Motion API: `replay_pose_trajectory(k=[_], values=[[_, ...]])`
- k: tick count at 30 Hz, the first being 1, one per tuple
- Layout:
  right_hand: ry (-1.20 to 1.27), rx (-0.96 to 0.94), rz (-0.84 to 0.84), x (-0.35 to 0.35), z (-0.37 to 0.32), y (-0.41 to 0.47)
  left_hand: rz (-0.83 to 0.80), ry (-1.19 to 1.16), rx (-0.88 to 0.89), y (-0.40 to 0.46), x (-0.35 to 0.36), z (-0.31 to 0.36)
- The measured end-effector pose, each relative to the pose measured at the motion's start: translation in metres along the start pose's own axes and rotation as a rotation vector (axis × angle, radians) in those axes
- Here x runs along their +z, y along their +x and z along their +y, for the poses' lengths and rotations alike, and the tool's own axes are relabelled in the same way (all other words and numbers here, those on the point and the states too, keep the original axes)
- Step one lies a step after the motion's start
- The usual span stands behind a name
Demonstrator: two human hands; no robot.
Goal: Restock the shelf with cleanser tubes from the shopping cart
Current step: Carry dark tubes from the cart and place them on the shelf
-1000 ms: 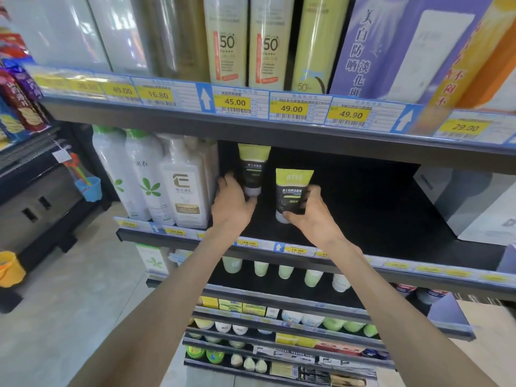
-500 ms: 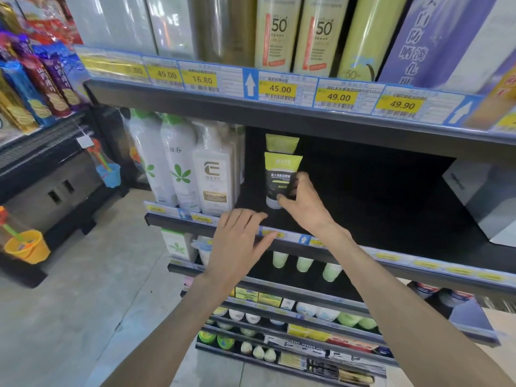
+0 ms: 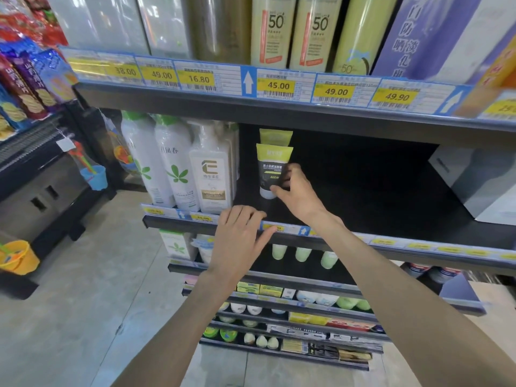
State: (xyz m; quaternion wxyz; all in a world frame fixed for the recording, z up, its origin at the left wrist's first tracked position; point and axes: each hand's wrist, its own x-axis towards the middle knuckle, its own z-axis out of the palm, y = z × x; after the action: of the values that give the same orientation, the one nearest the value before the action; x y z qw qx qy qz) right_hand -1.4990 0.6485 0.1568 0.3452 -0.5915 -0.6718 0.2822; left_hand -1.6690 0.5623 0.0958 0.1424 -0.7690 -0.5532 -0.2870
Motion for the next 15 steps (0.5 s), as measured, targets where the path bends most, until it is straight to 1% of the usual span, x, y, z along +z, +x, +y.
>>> replay_pose_trajectory(k=[4, 9, 12, 15], values=[[-0.028, 0.014, -0.044, -0.012, 0.002, -0.011, -0.036, -0.034, -0.004, 0.000, -0.004, 0.000], [-0.165, -0.064, -0.073, -0.046, 0.015, -0.044, -0.040, -0.068, 0.002, 0.002, -0.009, 0.009], [-0.240, -0.088, -0.026, -0.070, 0.027, -0.073, -0.041, -0.022, 0.040, -0.003, -0.009, 0.024], [-0.314, -0.111, 0.019, -0.098, 0.043, -0.109, -0.056, -0.016, 0.064, -0.010, -0.011, 0.056]])
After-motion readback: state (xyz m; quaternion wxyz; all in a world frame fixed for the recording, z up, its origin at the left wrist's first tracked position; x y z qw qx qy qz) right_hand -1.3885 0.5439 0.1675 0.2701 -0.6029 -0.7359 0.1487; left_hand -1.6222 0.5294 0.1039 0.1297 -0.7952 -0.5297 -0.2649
